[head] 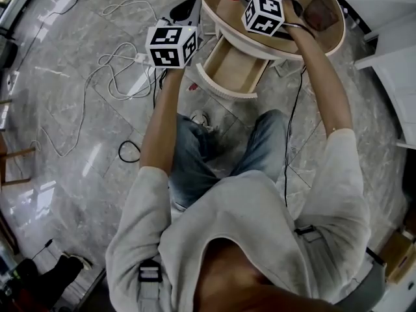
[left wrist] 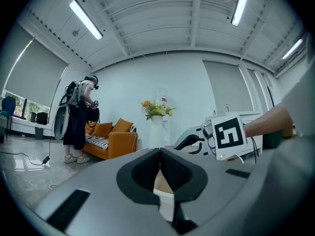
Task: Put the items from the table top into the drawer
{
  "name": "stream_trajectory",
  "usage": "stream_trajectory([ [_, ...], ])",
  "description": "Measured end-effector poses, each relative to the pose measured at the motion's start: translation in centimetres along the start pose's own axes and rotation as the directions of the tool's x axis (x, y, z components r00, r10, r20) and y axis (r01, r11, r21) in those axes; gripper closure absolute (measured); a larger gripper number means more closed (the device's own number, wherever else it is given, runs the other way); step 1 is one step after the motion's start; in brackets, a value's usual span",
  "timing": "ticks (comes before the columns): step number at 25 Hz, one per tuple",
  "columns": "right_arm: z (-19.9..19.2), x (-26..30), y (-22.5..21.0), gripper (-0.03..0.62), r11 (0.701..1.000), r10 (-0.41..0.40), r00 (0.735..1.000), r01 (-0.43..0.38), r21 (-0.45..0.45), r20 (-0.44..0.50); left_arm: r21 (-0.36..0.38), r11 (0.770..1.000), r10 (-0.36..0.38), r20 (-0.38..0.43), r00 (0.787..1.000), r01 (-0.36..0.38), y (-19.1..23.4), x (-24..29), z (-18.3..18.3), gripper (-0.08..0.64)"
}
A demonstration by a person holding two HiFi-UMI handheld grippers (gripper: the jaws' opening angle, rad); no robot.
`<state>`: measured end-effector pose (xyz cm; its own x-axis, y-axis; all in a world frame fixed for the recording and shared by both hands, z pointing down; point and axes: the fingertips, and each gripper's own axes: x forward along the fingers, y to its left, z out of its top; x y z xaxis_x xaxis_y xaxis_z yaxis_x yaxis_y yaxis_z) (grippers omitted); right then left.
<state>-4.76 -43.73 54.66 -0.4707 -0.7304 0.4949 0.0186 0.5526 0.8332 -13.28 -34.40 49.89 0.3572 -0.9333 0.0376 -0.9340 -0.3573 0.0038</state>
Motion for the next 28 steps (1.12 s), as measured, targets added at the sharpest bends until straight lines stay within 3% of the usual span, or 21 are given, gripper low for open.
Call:
stream_trajectory([
  [9,0.7,-1.2,0.2,0.554,1.000,-0.012,1.000,0.012,-0.021,0.019,-0.010,1.000,-0.012,0.017,1.000,0.012,-0.5,0.3,0.5,0.545],
  [17,4.3,-7.6,1.0,0.554,1.000,-0.016,0.989,0.017,-0.001,0.149,0.001,1.000,0.009,0.010,1.000,-0.009,-0.3,-0.1,0.7,0.545],
  [28,9.1,-16.3,9.9,0.554,0.990,0.068,0.949,-0.027,-0.135,0.308,-0.008,0.999,0.035,0.011,0.999,-0.035,-0.4,-1.4,0.7,0.545],
])
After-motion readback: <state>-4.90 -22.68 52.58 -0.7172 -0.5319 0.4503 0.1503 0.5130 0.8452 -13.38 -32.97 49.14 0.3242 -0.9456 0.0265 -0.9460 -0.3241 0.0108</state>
